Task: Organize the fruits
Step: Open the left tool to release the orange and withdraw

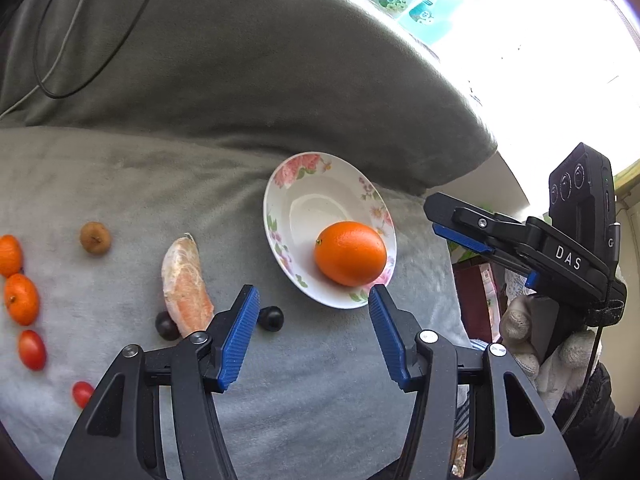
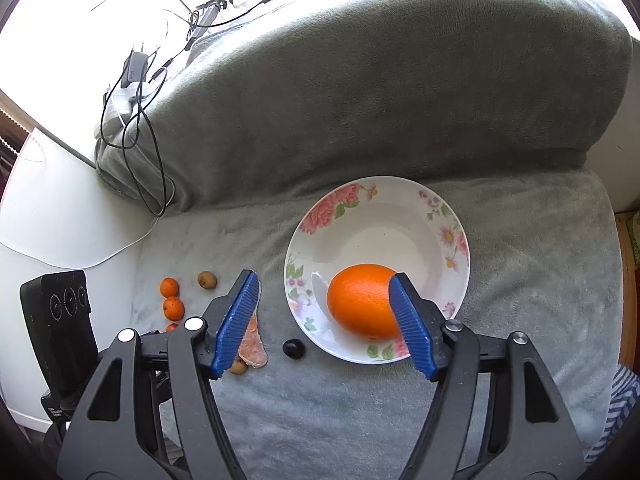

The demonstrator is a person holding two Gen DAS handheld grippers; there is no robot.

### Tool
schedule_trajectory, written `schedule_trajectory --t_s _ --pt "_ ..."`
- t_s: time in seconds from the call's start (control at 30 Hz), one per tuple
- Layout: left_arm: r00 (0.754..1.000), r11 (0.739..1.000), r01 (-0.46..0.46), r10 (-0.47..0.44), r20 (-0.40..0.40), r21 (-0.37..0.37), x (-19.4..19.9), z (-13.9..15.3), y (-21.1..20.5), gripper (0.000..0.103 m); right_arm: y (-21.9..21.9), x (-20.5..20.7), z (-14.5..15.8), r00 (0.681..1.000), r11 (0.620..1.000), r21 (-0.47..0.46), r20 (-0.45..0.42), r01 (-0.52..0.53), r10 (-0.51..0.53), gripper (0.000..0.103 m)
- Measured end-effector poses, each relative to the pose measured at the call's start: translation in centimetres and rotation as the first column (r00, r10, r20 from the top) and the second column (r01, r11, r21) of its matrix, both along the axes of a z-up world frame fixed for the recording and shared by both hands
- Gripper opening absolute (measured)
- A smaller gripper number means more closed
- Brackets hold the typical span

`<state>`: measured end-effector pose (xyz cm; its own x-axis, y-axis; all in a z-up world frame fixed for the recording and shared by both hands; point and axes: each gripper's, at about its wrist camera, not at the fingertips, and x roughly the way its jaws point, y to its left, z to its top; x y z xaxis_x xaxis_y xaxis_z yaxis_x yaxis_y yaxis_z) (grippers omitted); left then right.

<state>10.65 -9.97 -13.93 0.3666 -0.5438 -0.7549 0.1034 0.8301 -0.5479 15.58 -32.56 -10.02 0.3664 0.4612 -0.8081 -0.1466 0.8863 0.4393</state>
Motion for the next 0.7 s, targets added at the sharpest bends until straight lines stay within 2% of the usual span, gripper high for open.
schedule_trajectory --t_s 0.17,0.33,0.53,0.7 --pt "0.997 0.996 -0.075 0.074 0.032 0.038 -1.4 0.6 3.5 0.058 1.1 -1.7 1.2 0.997 0.999 -0.031 0.070 -0.020 0.022 0.076" --pt "0.986 0.985 -0.163 0.161 0.027 0.064 -2.9 0.5 6.8 0.058 2.9 -3.8 1.6 0.987 0.994 -0.077 0.133 -0.076 0.086 0.076" --pt "0.967 0.961 -0.254 0.253 0.028 0.111 -5.3 0.1 10.2 0.058 4.7 -6.4 1.0 0.979 0.986 -0.100 0.142 -0.134 0.147 0.076" --pt "0.955 0.943 -0.297 0.297 0.027 0.151 -7.2 -0.4 12.5 0.058 6.5 -8.3 0.1 0.966 0.968 -0.159 0.140 -0.196 0.218 0.076"
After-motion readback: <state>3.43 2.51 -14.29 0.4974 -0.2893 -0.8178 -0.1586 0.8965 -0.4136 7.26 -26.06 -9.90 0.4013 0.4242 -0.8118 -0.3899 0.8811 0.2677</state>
